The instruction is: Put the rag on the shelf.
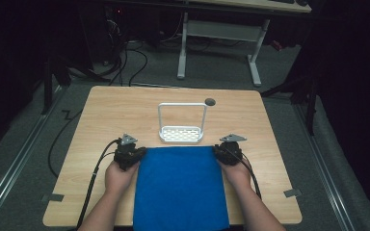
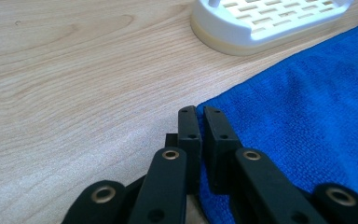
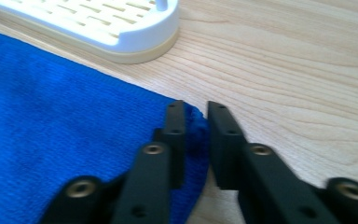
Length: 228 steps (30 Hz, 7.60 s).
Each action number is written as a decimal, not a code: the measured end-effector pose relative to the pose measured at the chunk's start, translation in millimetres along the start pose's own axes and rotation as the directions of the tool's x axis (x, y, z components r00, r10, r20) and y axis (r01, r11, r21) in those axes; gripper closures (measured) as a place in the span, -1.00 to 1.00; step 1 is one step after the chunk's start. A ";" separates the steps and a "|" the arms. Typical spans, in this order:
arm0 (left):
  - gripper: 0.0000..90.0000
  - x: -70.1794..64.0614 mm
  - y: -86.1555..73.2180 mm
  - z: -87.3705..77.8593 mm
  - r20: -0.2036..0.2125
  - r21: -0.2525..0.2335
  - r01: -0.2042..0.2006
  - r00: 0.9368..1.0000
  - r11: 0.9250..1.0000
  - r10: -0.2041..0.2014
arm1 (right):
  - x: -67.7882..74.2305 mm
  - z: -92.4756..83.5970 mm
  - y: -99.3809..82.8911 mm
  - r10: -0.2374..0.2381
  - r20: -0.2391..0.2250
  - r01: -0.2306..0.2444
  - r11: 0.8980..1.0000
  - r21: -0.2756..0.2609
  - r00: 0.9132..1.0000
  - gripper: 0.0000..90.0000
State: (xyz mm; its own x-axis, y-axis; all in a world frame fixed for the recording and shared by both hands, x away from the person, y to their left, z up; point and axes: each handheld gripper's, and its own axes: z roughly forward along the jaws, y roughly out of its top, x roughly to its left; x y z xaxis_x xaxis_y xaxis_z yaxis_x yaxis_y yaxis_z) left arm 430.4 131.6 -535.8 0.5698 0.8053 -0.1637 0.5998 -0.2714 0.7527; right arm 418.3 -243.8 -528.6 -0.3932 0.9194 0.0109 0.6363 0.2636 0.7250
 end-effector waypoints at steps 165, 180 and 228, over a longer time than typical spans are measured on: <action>0.97 -3.5 206.7 -128.6 -0.182 -0.524 -0.242 0.969 0.817 0.169 | -15.2 -151.5 186.6 -0.040 0.086 0.085 0.782 -0.617 0.995 0.98; 0.96 25.2 223.4 -68.7 -0.221 -0.360 -0.201 0.967 0.911 0.126 | -38.4 -82.3 214.2 -0.040 0.127 0.094 0.886 -0.454 0.991 0.98; 0.94 32.4 102.4 40.0 0.017 -0.061 -0.055 0.998 0.997 0.056 | -41.4 25.1 79.0 0.024 -0.042 -0.031 0.986 -0.165 0.999 0.98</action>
State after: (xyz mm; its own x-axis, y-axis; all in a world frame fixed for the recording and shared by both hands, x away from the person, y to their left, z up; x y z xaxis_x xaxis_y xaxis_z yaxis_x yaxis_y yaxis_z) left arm 532.8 108.8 -489.5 0.6121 0.7796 -0.1323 0.5321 -0.2823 0.7983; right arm 501.5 -253.8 -489.1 -0.4052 0.9124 0.0572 0.5299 0.1834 0.8280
